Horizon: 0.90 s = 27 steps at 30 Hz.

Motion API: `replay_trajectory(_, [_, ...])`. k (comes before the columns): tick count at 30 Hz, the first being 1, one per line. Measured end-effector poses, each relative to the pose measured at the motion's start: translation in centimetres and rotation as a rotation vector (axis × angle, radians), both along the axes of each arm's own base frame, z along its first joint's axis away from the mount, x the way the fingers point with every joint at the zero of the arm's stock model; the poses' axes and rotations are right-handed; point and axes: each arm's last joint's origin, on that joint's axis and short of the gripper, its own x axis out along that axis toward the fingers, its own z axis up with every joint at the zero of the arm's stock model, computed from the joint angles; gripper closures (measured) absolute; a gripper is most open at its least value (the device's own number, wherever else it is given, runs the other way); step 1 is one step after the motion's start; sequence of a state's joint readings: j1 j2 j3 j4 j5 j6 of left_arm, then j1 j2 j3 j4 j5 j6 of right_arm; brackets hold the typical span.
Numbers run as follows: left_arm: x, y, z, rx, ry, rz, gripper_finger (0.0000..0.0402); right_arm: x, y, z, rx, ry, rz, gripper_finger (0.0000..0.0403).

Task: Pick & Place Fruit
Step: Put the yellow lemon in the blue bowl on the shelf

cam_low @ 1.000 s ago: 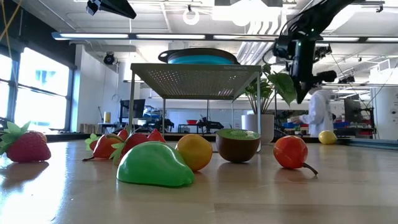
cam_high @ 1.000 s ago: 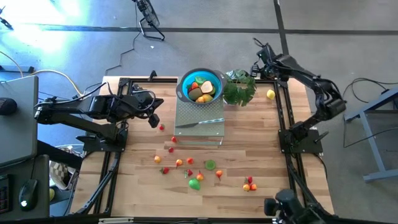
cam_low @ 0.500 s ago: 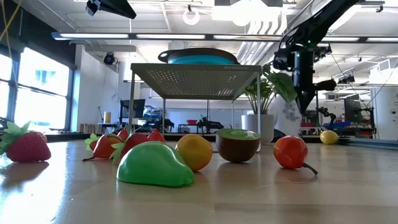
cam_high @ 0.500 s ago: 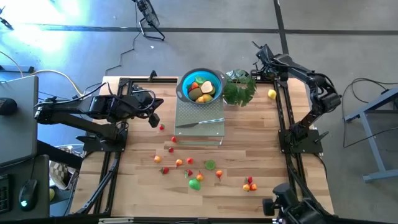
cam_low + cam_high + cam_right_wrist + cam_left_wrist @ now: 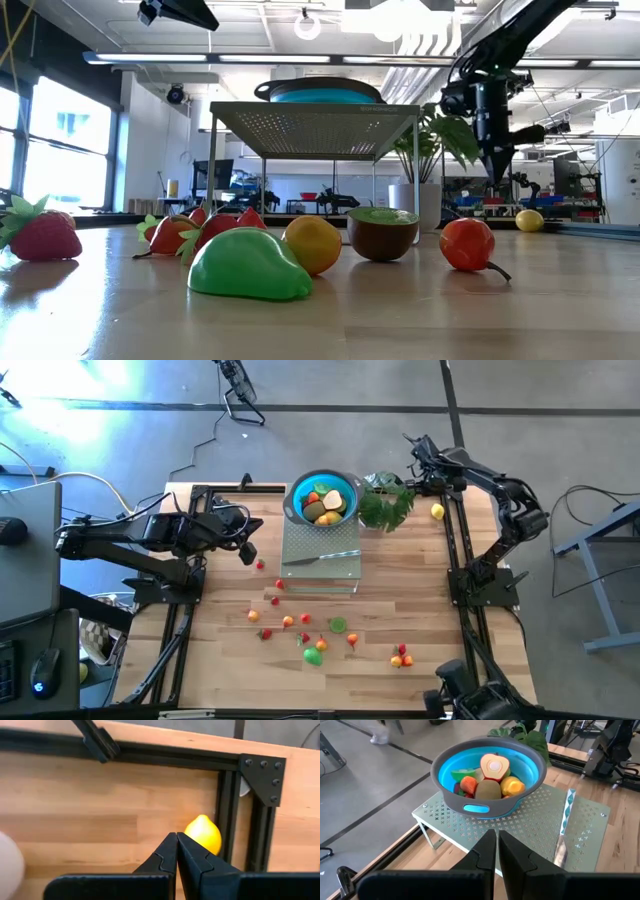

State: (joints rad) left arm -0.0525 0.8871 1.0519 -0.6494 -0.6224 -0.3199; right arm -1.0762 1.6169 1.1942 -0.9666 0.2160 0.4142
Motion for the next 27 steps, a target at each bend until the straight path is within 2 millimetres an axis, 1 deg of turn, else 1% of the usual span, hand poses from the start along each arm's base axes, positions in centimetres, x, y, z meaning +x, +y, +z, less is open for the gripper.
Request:
replay_trajectory(7, [0.0,0.0,0.0,0.000,0.001,0.000,0.0388,1.7,0.9,-0.1,-0.027,0.121,0.157,0.0400])
replay_trajectory(10, [0.0,0.0,0.0,0.000,0.001,0.000,0.0388,1.7,0.8,-0.7,-0.008,0.169,0.155,0.0400])
replay_trajectory(13, [0.0,0.0,-0.1,0.000,0.006,0.000,0.0388,1.2,0.5,-1.1,0.013,0.184,0.110,0.0400])
replay_trajectory(16, [0.0,0.0,0.0,0.000,0.006,0.000,0.0388,0.9,0.0,-1.4,0.033,0.187,0.091,0.0400])
replay_trajectory(20, [0.0,0.0,-0.1,0.000,0.006,0.000,0.0388,1.3,-1.3,-1.1,0.034,0.173,0.077,0.0400])
replay_trajectory(24, [0.0,0.0,-0.1,0.000,0.006,0.000,0.0388,1.8,-2.7,-0.8,0.053,0.201,0.037,0.0400])
replay_trajectory(27, [0.0,0.0,0.0,0.000,0.006,0.000,0.0388,1.8,-3.5,-0.4,0.088,0.167,0.015,0.0400])
